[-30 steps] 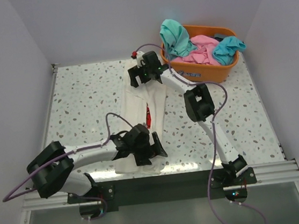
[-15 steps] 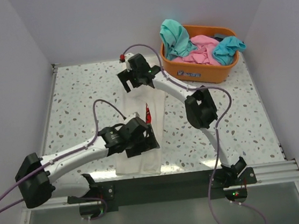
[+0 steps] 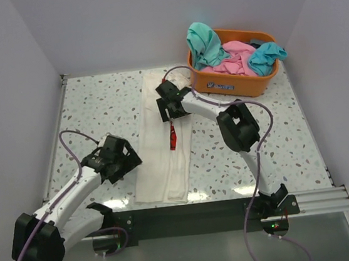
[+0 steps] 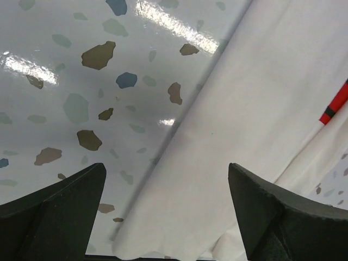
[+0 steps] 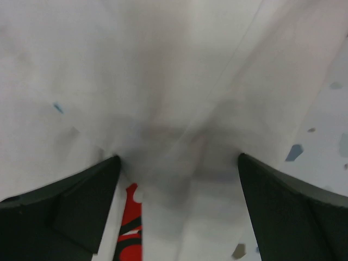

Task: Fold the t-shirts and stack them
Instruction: Fold the tshirt

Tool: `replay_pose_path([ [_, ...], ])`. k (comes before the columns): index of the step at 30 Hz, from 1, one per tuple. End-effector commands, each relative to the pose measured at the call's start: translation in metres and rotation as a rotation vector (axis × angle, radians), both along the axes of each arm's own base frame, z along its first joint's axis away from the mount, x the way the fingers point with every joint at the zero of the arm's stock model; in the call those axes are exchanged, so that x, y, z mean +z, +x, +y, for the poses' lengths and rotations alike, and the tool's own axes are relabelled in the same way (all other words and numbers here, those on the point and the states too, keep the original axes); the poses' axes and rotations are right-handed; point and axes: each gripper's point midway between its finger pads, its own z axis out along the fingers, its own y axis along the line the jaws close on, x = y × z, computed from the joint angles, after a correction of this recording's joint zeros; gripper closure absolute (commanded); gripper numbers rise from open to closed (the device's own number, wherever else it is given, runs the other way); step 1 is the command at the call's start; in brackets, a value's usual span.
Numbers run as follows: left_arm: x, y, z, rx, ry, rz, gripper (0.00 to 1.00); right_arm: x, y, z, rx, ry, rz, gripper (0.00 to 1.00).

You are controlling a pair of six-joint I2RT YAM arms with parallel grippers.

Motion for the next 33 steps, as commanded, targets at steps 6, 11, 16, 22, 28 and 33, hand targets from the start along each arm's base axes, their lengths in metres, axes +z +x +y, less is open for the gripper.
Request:
replay_pose_path([
  [6, -0.022, -0.001, -0.011, -0.133, -0.077, 0.014, 0.0, -0.031, 0.02, 0.011, 0.057, -0.064, 0.024, 0.01],
  [11, -0.034, -0.016, -0.016, -0.176, -0.109, 0.064, 0.0, -0.061, 0.047, 0.02, 0.157, -0.058, 0.056, 0.01],
  [16, -0.043, -0.032, -0.027, -0.221, -0.187, 0.097, 0.0, -0.064, 0.072, 0.032, 0.297, -0.065, -0.006, 0.01],
  [22, -0.053, -0.043, -0.027, -0.222, -0.205, 0.133, 0.0, -0.014, 0.087, 0.035, 0.413, -0.109, -0.104, 0.01],
  [28, -0.047, -0.038, -0.01, -0.173, -0.117, 0.107, 0.0, 0.068, 0.043, 0.057, 0.475, 0.03, -0.158, 0.01],
  [33, -0.017, -0.02, -0.007, -0.169, -0.085, 0.03, 0.0, 0.139, -0.002, 0.082, 0.507, 0.203, -0.237, 0.01],
])
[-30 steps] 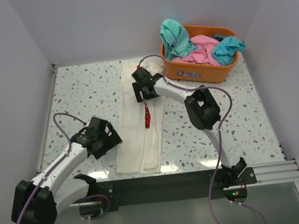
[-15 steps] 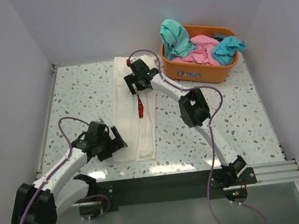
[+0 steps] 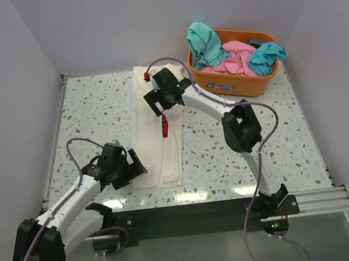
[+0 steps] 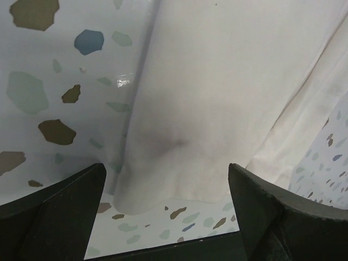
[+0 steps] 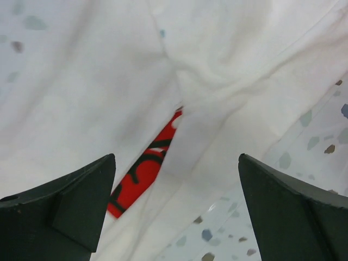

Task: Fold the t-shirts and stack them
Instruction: Fold the tshirt

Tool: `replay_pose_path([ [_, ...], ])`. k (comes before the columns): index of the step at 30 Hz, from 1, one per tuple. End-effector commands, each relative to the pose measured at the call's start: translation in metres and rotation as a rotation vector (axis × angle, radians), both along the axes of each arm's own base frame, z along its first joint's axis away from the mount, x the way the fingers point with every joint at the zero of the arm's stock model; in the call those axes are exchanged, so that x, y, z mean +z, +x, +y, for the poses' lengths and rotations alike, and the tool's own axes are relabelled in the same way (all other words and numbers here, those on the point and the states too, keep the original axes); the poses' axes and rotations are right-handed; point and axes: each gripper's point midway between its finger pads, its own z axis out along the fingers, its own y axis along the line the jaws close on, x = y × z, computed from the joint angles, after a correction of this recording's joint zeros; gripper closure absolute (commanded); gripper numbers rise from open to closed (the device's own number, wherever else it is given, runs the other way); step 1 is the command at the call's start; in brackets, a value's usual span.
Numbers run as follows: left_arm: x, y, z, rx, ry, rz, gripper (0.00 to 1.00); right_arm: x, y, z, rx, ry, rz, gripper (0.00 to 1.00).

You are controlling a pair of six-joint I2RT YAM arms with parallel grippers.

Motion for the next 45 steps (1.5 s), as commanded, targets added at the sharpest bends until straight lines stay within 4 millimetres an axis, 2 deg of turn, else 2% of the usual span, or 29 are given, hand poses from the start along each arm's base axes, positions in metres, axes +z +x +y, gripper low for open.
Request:
replay_pose_path([
  [1, 0.017, 0.004, 0.014, 0.013, 0.073, -0.025, 0.0, 0.135, -0.033, 0.034, 0.072, 0.263, -0.159, 0.01],
  [2, 0.018, 0.001, 0.016, 0.018, 0.084, -0.018, 0.0, 0.126, -0.043, 0.03, 0.067, 0.259, -0.134, 0.01],
  [3, 0.02, 0.005, 0.023, 0.039, 0.117, -0.036, 0.0, 0.128, -0.05, 0.03, 0.06, 0.273, -0.125, 0.01],
  [4, 0.019, 0.003, 0.026, 0.049, 0.128, -0.027, 0.0, 0.146, -0.061, 0.025, 0.047, 0.306, -0.132, 0.01],
  [5, 0.017, 0.002, 0.025, 0.046, 0.127, -0.025, 0.0, 0.123, -0.078, 0.017, 0.003, 0.301, -0.057, 0.01],
  [6, 0.011, -0.001, 0.024, 0.035, 0.125, -0.004, 0.0, 0.118, -0.091, 0.011, -0.03, 0.305, -0.023, 0.01],
  [7, 0.007, 0.0, 0.025, 0.046, 0.128, 0.006, 0.0, 0.103, -0.113, -0.007, -0.079, 0.289, 0.023, 0.01],
  [8, 0.001, -0.002, 0.025, 0.045, 0.137, 0.034, 0.0, 0.097, -0.13, -0.012, -0.13, 0.318, 0.066, 0.01],
  [9, -0.005, -0.005, 0.023, 0.039, 0.131, 0.053, 0.0, 0.092, -0.149, -0.006, -0.133, 0.337, 0.073, 0.01],
  [10, -0.008, -0.007, 0.022, 0.04, 0.125, 0.067, 0.0, 0.082, -0.166, -0.009, -0.152, 0.335, 0.091, 0.01],
  [11, -0.01, -0.004, 0.02, 0.042, 0.114, 0.059, 0.0, 0.064, -0.194, -0.021, -0.188, 0.334, 0.143, 0.01],
  [12, -0.014, -0.011, 0.015, 0.029, 0.083, 0.085, 0.02, 0.054, -0.219, -0.018, -0.175, 0.314, 0.179, 0.03],
  [13, -0.014, -0.01, 0.012, 0.029, 0.062, 0.078, 0.04, 0.032, -0.24, -0.03, -0.202, 0.272, 0.215, 0.04],
  [15, -0.014, -0.015, 0.011, 0.031, 0.044, 0.073, 0.1, 0.024, -0.269, -0.03, -0.227, 0.284, 0.253, 0.06],
  [16, -0.013, -0.016, 0.009, 0.023, 0.034, 0.07, 0.14, 0.008, -0.283, -0.037, -0.256, 0.267, 0.289, 0.08],
  [17, -0.011, -0.016, 0.009, 0.022, 0.026, 0.057, 0.18, 0.004, -0.296, -0.034, -0.23, 0.271, 0.316, 0.15],
  [18, -0.016, -0.02, 0.011, 0.027, 0.031, 0.067, 0.26, 0.0, -0.301, -0.034, -0.234, 0.274, 0.327, 0.19],
  [20, -0.028, -0.028, 0.016, 0.039, 0.047, 0.09, 0.35, -0.013, -0.313, -0.038, -0.256, 0.272, 0.355, 0.35],
  [21, -0.032, -0.031, 0.016, 0.037, 0.045, 0.11, 0.45, -0.019, -0.32, -0.036, -0.26, 0.28, 0.371, 0.39],
  [25, -0.041, -0.038, 0.013, 0.024, 0.033, 0.143, 0.65, -0.024, -0.328, -0.03, -0.256, 0.308, 0.384, 0.46],
  [30, -0.04, -0.04, 0.016, 0.023, 0.04, 0.137, 0.78, -0.032, -0.33, -0.021, -0.273, 0.325, 0.4, 0.5],
  [34, -0.037, -0.043, 0.018, 0.032, 0.039, 0.131, 0.8, -0.044, -0.331, -0.021, -0.291, 0.31, 0.412, 0.54],
  [40, -0.036, -0.042, 0.017, 0.013, 0.036, 0.118, 0.83, -0.069, -0.342, -0.034, -0.321, 0.272, 0.454, 0.64],
  [41, -0.037, -0.042, 0.016, 0.009, 0.038, 0.123, 0.83, -0.071, -0.343, -0.034, -0.321, 0.278, 0.459, 0.67],
  [43, -0.037, -0.044, 0.012, -0.009, 0.019, 0.133, 0.89, -0.076, -0.347, -0.035, -0.325, 0.292, 0.472, 0.76],
  [44, -0.039, -0.047, 0.012, -0.013, 0.014, 0.142, 0.97, -0.077, -0.349, -0.037, -0.328, 0.29, 0.476, 0.88],
  [45, -0.039, -0.049, 0.009, -0.021, 0.0, 0.148, 1.0, -0.073, -0.349, -0.039, -0.329, 0.304, 0.468, 1.0],
])
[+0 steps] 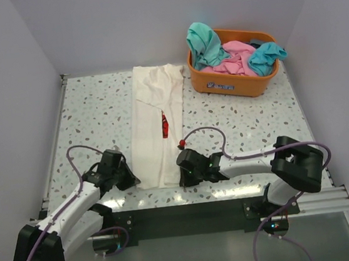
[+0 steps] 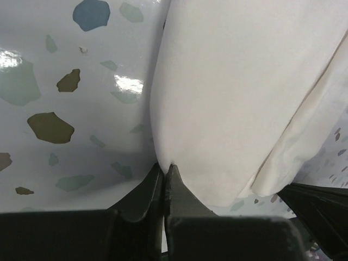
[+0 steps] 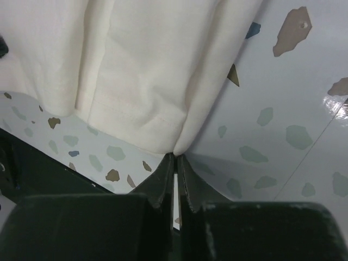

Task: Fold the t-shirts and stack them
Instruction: Fold the tshirt

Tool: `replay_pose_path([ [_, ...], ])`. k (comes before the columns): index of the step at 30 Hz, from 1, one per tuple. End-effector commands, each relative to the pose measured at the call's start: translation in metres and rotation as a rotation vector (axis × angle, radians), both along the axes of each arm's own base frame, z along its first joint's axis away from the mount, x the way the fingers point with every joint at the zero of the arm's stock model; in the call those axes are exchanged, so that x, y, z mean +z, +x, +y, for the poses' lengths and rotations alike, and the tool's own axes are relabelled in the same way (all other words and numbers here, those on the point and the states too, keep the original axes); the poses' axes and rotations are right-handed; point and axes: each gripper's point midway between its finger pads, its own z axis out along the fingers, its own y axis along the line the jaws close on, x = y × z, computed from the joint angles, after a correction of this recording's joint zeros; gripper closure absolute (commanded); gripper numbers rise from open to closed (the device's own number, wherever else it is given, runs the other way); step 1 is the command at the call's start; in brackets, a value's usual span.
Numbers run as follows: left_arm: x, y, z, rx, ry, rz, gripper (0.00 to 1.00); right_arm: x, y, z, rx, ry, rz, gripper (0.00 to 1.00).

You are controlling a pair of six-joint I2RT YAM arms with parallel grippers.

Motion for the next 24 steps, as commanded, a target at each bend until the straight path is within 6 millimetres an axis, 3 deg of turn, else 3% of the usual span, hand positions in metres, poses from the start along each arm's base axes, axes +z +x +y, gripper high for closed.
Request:
replay_pose_path([
  [1, -0.02, -0.033, 0.006, -0.042, 0.018, 0.124, 1.0, -0.014, -0.012, -0.02, -0.036, -0.027, 0.03, 1.0],
  [10, -0.017, -0.06, -0.015, -0.11, -0.145, 0.127, 1.0, 0.002, -0.026, -0.083, -0.078, -0.117, -0.001, 1.0],
  [13, -0.021, -0.07, -0.02, -0.148, -0.179, 0.14, 0.95, 0.002, -0.03, -0.097, -0.072, -0.152, -0.003, 1.0],
  [16, -0.028, -0.08, -0.023, -0.18, -0.204, 0.159, 0.91, 0.007, -0.032, -0.088, -0.033, -0.11, 0.0, 1.0],
  [18, -0.031, -0.085, -0.024, -0.19, -0.209, 0.175, 0.89, 0.007, -0.036, -0.07, 0.008, -0.049, 0.02, 1.0],
  [21, -0.03, -0.084, -0.026, -0.195, -0.215, 0.179, 0.95, -0.003, -0.04, -0.065, 0.04, -0.079, 0.038, 1.0],
  [24, -0.021, -0.079, -0.028, -0.199, -0.218, 0.159, 1.0, 0.002, -0.041, -0.063, 0.068, -0.132, 0.015, 1.0],
])
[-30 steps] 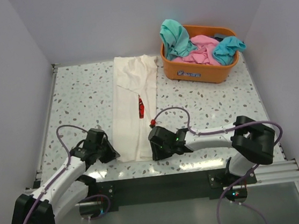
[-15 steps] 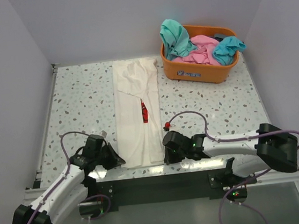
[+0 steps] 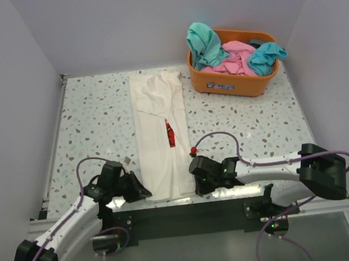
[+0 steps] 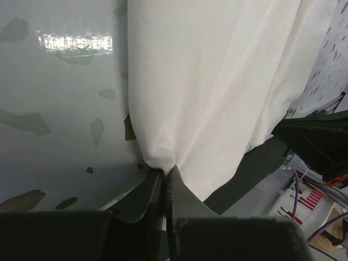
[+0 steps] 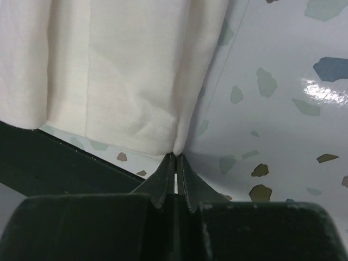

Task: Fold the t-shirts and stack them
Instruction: Fold the tshirt

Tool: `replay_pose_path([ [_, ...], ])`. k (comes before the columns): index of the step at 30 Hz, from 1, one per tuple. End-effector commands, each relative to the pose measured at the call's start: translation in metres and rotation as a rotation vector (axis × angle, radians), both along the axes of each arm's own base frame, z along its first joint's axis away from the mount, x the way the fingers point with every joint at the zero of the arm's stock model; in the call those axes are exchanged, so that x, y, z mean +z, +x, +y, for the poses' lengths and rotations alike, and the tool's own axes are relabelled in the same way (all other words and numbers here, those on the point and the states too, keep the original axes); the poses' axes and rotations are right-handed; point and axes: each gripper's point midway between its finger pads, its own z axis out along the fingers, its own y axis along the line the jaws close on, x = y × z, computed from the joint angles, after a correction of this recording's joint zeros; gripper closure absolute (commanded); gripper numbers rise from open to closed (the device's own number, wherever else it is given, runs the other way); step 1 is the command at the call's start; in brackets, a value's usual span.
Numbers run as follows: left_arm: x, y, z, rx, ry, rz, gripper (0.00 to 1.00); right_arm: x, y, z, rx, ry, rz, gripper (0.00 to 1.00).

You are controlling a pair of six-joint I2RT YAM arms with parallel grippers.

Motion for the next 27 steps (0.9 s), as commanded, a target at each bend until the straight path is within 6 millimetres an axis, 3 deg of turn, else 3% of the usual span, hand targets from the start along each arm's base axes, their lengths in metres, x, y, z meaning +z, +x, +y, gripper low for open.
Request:
replay_pose_path([
  [1, -0.015, -0.02, 0.016, -0.011, 0.094, 0.077, 1.0, 0.011, 0.0, 0.003, 0.049, -0.054, -0.038, 1.0],
  [6, 0.015, 0.009, 0.008, 0.006, 0.085, -0.019, 1.0, 0.043, 0.023, -0.007, -0.009, -0.099, -0.158, 1.0],
  [10, 0.036, 0.041, 0.007, 0.033, 0.143, -0.07, 1.0, 0.079, 0.052, 0.006, -0.01, -0.096, -0.289, 1.0],
  [14, 0.067, 0.079, -0.011, 0.025, 0.096, -0.174, 1.0, 0.097, 0.101, 0.003, -0.08, -0.134, -0.378, 1.0],
  [16, 0.068, 0.095, -0.012, 0.029, 0.124, -0.18, 1.0, 0.11, 0.13, 0.005, -0.116, -0.108, -0.42, 1.0],
  [18, 0.083, 0.119, -0.015, 0.041, 0.122, -0.235, 1.0, 0.122, 0.15, 0.017, -0.129, -0.068, -0.462, 1.0],
  [20, 0.092, 0.144, -0.016, 0.064, 0.144, -0.265, 1.0, 0.119, 0.169, 0.017, -0.126, -0.106, -0.473, 1.0],
  [22, 0.101, 0.17, -0.018, 0.079, 0.157, -0.294, 1.0, 0.131, 0.191, 0.02, -0.141, -0.099, -0.493, 1.0],
  [27, 0.111, 0.215, -0.018, 0.087, 0.191, -0.344, 1.0, 0.134, 0.24, 0.03, -0.156, -0.068, -0.501, 1.0],
])
